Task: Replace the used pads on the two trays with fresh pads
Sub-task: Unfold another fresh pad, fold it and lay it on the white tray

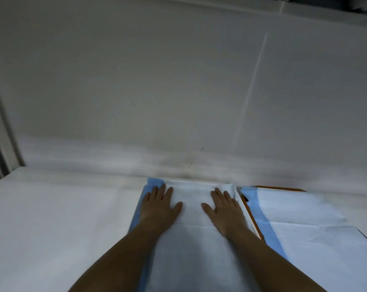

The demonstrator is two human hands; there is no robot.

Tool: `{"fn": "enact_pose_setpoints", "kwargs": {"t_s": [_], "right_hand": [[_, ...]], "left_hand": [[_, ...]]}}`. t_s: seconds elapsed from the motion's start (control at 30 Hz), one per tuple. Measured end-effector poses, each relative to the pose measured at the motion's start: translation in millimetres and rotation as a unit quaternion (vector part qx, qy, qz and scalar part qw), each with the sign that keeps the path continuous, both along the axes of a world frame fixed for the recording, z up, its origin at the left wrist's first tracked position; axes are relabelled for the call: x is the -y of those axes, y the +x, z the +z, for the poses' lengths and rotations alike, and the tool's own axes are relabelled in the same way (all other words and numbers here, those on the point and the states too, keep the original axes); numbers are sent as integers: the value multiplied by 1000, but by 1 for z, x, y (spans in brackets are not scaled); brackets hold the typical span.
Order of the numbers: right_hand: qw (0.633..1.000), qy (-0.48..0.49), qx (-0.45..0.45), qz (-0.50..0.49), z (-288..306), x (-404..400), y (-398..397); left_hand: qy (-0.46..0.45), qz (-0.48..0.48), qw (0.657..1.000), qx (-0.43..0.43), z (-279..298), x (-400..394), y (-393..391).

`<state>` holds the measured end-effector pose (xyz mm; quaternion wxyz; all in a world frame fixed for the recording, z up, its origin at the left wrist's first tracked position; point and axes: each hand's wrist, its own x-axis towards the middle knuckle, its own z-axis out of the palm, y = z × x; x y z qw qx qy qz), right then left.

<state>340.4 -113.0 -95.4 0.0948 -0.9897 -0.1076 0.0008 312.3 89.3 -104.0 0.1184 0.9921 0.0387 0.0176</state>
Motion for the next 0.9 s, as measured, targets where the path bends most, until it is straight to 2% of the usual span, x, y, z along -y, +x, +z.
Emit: {"fn": "enact_pose_setpoints", "kwargs": {"t_s": [0.07,0.17,0.27,0.33,0.37,0.47,0.5,0.73,0.8,0.9], "right_hand": [[999,28,25,-22,-2,4,-1],[986,66,151,-19,-1,13,-14],[984,94,153,3,4,13,-45],[984,96,141,61,5,5,-74],[986,87,115,84,14,4,-100],[991,23,-38,128,19,3,-143],[990,2,-53,128,22,7,-153],[990,-53,-114,67,33,51,-184],[991,-77,-98,51,35,51,-187],[995,-76,-66,20,50,52,-206]], "left_hand": [[1,27,1000,-2,-1,-3,-2],[-1,51,998,43,9,1,-14],[-16,-39,988,147,18,17,-45],[-16,-105,992,65,28,29,-73],[-7,-129,992,-10,34,39,-98],[6,-155,980,-123,34,54,-138],[8,-151,979,-140,36,54,-149],[42,-59,979,-193,44,21,-187],[46,-44,979,-195,48,18,-191],[42,-24,989,-141,62,23,-207]]}}
